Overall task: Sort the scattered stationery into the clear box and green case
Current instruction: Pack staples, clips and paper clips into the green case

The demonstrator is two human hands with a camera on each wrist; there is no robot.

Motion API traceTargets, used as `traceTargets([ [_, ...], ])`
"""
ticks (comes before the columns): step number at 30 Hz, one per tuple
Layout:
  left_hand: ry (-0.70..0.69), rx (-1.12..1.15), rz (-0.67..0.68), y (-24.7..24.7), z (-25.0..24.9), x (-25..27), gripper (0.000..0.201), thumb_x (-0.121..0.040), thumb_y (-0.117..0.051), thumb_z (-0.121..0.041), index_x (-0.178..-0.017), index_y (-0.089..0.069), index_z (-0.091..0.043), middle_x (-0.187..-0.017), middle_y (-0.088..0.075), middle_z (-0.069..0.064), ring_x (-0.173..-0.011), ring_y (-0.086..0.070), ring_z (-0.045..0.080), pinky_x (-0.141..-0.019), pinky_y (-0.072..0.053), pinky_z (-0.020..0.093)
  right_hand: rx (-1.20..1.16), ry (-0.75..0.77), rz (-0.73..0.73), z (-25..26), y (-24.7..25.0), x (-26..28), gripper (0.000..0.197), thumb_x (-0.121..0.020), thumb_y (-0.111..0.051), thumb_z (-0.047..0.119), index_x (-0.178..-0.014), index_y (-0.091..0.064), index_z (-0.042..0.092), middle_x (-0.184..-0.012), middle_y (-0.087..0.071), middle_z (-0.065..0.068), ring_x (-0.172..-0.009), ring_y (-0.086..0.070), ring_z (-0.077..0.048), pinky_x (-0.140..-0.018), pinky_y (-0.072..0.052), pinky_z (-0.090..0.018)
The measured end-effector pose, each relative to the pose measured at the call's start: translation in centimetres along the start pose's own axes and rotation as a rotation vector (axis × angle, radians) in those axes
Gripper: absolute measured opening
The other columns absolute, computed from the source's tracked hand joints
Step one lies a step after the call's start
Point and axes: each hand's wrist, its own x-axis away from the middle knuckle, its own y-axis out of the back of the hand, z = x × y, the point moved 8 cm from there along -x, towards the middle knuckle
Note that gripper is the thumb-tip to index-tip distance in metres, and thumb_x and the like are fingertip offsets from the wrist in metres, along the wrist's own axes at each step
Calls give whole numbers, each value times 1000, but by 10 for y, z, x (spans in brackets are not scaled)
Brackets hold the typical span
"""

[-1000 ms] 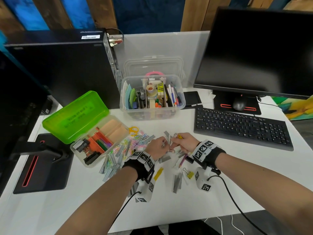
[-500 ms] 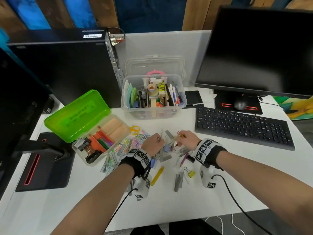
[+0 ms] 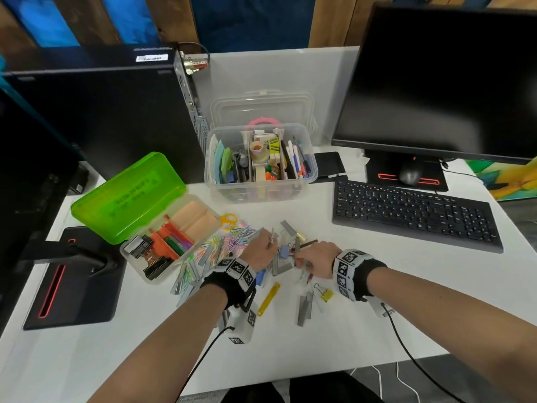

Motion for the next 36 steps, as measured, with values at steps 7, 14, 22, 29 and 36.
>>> traceTargets([
  [7, 49, 69, -5, -2, 8, -1, 15, -103, -33, -17, -93, -28, -7, -67, -31, 2, -55, -28, 13, -50, -24, 25, 138, 69, 2, 9, -3, -1, 13, -91, -43, 16, -98, -53, 20, -98, -64, -4, -92, -60, -26, -68, -33, -26],
  [14, 73, 75, -121, 9, 13, -3, 15, -103, -34, -16, -91, -31, -7, -67, -39, 3, -56, -35, 20, -64, -33, 37, 57, 34, -9, 0, -3, -4, 20, -98, -42, 27, -110, -49, 12, -110, -59, -7, -97, -58, -26, -72, -35, -27],
  [22, 105, -78, -280, 42, 10, 12, 37, -105, -27, -29, -113, -47, 1, -101, -62, 21, -94, -60, 37, -72, -41, 35, -364, -127, -154, -4, 21, -17, 15, -100, -37, 28, -100, -42, 13, -97, -41, -1, -82, -53, -23, -75, -41, -31],
  [29, 236, 222, -485, 92, 50, 22, 45, -104, -24, -32, -116, -51, 2, -107, -62, 30, -100, -60, 44, -88, -49, 48, -968, -132, -267, 42, 46, -45, 8, -100, -44, 20, -102, -43, 11, -69, -59, 2, -50, -43, -5, -46, -35, -12],
  [36, 450, 595, -615, 157, 120, 45, 61, -99, -31, -43, -127, -47, 8, -115, -62, 19, -111, -59, 33, -98, -45, 43, -1189, -176, -75, 111, 45, -88, 15, -101, -42, 15, -107, -54, 10, -65, -46, -1, -41, -32, -9, -37, -24, -18],
])
